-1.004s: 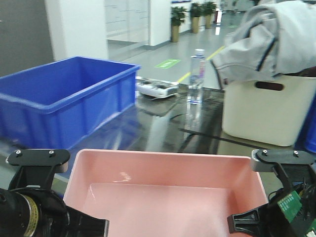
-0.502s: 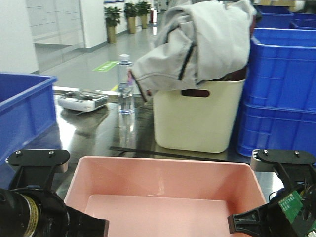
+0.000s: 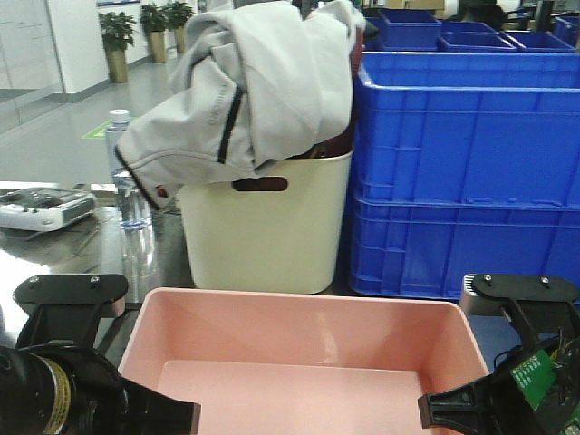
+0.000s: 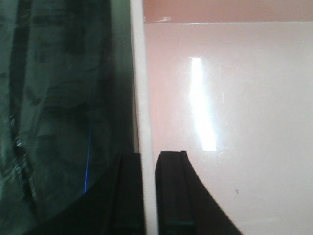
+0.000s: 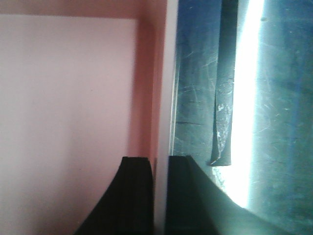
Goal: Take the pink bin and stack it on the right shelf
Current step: 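Keep holding the bin while driving up to the metal table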
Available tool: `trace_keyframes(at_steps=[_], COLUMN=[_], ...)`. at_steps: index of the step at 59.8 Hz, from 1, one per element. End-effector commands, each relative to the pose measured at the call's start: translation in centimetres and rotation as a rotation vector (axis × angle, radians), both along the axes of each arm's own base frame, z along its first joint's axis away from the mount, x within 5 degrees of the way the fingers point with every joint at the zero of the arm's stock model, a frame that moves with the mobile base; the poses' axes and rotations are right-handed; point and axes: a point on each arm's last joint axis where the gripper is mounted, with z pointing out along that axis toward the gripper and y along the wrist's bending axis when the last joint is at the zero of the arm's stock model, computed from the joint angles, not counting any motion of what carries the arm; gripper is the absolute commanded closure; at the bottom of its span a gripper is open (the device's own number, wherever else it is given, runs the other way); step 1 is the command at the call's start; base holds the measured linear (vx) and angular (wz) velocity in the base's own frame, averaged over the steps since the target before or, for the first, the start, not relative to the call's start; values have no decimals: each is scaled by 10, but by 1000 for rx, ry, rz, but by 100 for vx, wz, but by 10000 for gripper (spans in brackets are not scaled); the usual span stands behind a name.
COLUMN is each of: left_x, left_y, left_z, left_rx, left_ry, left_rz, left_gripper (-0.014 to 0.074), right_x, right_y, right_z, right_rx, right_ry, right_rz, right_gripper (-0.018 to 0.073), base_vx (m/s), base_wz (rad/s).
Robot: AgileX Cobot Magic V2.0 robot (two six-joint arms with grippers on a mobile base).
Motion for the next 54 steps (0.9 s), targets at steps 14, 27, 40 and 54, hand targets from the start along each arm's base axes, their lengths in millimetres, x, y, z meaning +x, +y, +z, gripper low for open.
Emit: trace_keyframes(at_steps=[14,27,40,54], left_x=[-1,-1,-1,-1], left_y=[-1,-1,-1,-1], left_z=[22,22,22,22], left_rx=[-66,-66,-66,-66], left_ry=[-110,-110,-110,-110], left_rz=[-34,-34,-34,-34], left_gripper=[555,555,555,555], right_x=[2,2,2,2], right_y=[-3,-3,-3,-3], right_z=[16,16,16,16], right_rx=[1,1,1,1], right_ry=[-104,-104,-105,-105], right_rz=[13,13,14,14], right_gripper=[475,475,475,475], base_vx=[4,0,0,0], base_wz=[-10,0,0,0])
